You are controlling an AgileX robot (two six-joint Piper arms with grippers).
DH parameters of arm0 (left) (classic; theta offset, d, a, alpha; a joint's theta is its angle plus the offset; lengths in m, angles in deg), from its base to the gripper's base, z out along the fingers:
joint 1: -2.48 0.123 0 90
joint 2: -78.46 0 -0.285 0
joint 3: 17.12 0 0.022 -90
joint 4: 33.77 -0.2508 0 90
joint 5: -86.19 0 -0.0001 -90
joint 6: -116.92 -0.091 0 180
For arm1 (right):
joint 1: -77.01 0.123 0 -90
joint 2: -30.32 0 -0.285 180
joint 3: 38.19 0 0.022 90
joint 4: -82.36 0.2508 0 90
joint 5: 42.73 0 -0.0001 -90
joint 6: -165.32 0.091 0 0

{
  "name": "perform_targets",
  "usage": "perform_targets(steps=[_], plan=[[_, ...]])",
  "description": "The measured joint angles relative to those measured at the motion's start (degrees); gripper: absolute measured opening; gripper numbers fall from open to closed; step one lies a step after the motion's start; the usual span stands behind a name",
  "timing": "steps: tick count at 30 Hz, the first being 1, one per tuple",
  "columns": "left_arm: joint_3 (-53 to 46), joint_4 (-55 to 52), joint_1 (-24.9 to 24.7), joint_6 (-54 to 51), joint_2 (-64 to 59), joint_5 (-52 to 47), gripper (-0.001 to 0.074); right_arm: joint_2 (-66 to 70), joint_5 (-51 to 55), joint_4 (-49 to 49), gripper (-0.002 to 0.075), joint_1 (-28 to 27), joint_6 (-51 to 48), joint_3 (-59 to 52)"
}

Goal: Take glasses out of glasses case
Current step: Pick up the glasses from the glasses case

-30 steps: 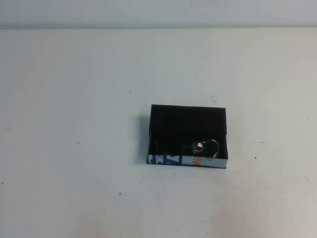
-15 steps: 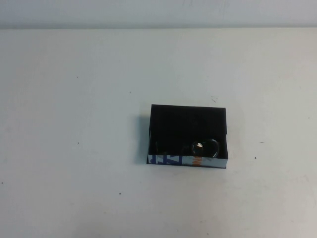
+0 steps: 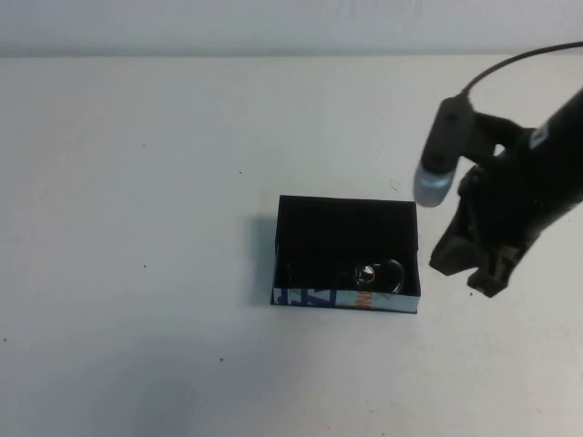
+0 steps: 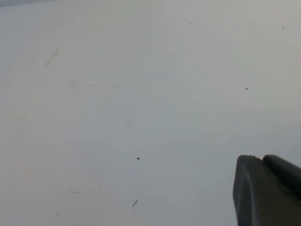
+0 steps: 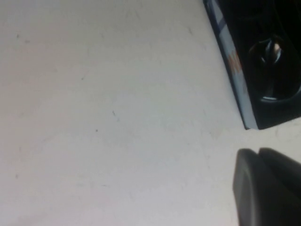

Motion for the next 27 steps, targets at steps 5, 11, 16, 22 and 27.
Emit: perform_targets(steps=[5, 11, 16, 22, 27], plan=[[0.0, 0.0, 0.0, 0.0, 0.0, 0.0, -0.0004, 7.99, 0.04, -3.86, -0.0017, 4.47, -1.65, 6.13], [0.0, 0.0, 0.0, 0.0, 0.0, 0.0, -0.0005, 16.1, 0.39, -5.46, 0.0124, 8.11, -2.1, 11.96], [0.0, 0.0, 0.0, 0.0, 0.0, 0.0, -0.0004, 22.58, 0.43, -9.21, 0.0301, 11.12, -2.65, 16.79], [0.0, 0.0, 0.0, 0.0, 0.0, 0.0, -0.0004, 29.41, 0.08, -11.02, 0.0327, 12.25, -3.29, 23.11], [0.0, 0.0, 0.0, 0.0, 0.0, 0.0, -0.0004, 32.46, -1.31, -12.92, 0.0308, 12.33, -3.42, 25.2]])
